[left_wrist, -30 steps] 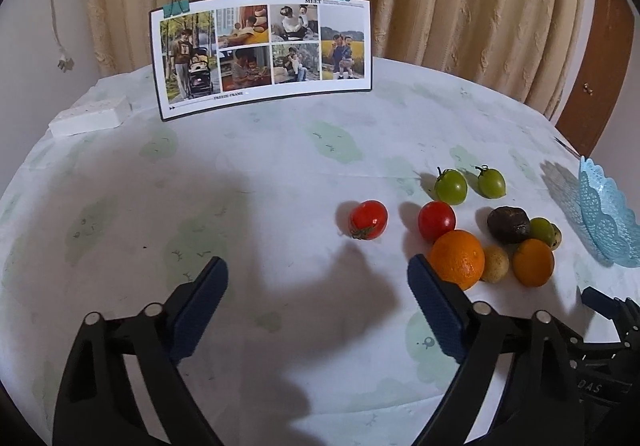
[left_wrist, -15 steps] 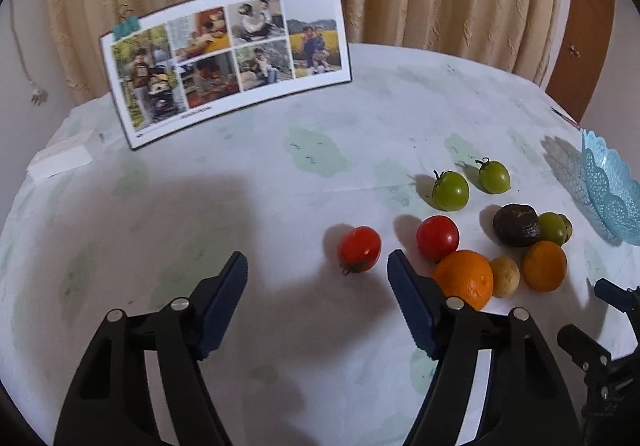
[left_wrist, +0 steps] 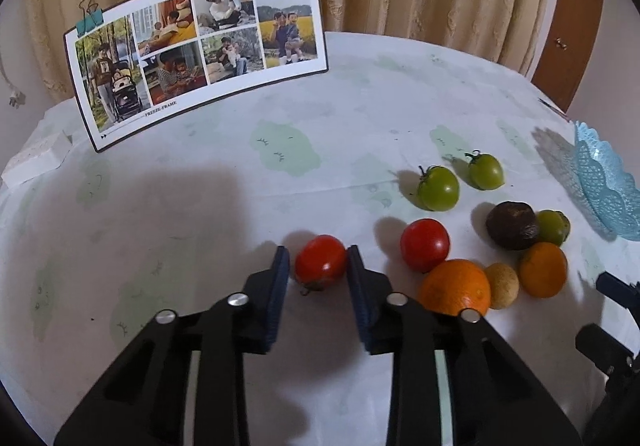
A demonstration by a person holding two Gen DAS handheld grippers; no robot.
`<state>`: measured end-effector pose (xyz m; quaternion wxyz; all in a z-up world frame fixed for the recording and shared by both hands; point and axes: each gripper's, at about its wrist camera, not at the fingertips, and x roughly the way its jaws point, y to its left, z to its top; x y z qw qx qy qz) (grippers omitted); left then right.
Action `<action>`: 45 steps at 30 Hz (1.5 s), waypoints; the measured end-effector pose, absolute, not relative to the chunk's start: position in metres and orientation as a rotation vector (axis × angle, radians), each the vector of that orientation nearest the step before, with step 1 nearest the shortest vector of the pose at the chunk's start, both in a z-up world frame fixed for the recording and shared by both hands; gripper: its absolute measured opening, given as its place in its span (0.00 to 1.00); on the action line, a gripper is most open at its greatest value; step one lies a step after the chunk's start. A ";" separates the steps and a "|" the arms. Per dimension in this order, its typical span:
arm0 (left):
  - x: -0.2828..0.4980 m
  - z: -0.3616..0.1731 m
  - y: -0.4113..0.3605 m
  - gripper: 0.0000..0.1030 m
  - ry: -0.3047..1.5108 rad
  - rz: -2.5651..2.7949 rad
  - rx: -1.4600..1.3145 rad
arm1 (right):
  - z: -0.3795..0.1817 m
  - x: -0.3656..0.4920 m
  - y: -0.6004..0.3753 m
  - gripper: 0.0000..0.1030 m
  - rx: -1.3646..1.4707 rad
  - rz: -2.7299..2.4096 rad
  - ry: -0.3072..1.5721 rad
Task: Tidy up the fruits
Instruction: 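Grasp the large orange with the right tool while the left tool grasps the red tomato, then carry the orange into the blue basket and open the right tool while the left tool lifts the tomato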
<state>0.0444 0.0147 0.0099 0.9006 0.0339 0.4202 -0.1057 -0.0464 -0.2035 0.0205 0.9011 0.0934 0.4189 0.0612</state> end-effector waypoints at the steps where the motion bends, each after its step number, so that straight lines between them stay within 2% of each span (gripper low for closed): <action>1: 0.042 0.011 0.014 0.26 0.860 -0.219 0.076 | 0.021 -0.045 -0.201 0.94 0.191 0.129 0.864; 2: 0.038 0.014 0.013 0.26 0.847 -0.221 0.084 | 0.022 -0.044 -0.200 0.91 0.190 0.131 0.865; 4: 0.032 0.020 0.011 0.26 0.816 -0.222 0.099 | 0.022 -0.040 -0.196 0.78 0.189 0.141 0.872; 8: 0.022 0.029 0.009 0.26 0.773 -0.227 0.113 | 0.023 -0.027 -0.186 0.66 0.174 0.164 0.891; 10: 0.020 0.031 0.009 0.25 0.766 -0.234 0.114 | 0.020 -0.020 -0.184 0.57 0.172 0.165 0.904; 18: 0.023 0.030 0.014 0.25 0.781 -0.230 0.103 | 0.012 -0.002 -0.181 0.39 0.208 0.186 0.918; 26: 0.024 0.025 0.014 0.26 0.794 -0.229 0.100 | 0.021 -0.020 -0.187 0.39 0.225 0.185 0.885; 30: 0.030 0.018 0.014 0.36 0.821 -0.230 0.090 | 0.030 -0.033 -0.196 0.39 0.252 0.172 0.855; 33: 0.034 0.014 0.014 0.37 0.838 -0.239 0.073 | 0.038 -0.043 -0.204 0.39 0.256 0.153 0.827; 36: 0.040 0.010 0.016 0.37 0.866 -0.253 0.051 | 0.044 -0.052 -0.212 0.39 0.262 0.133 0.800; 38: 0.044 0.008 0.017 0.32 0.883 -0.259 0.036 | 0.048 -0.057 -0.219 0.39 0.276 0.119 0.780; 39: 0.044 0.009 0.018 0.25 0.881 -0.261 0.030 | 0.049 -0.060 -0.222 0.39 0.281 0.107 0.769; 45: 0.036 0.017 0.018 0.25 0.835 -0.256 0.039 | 0.062 -0.073 -0.248 0.39 0.308 0.025 0.699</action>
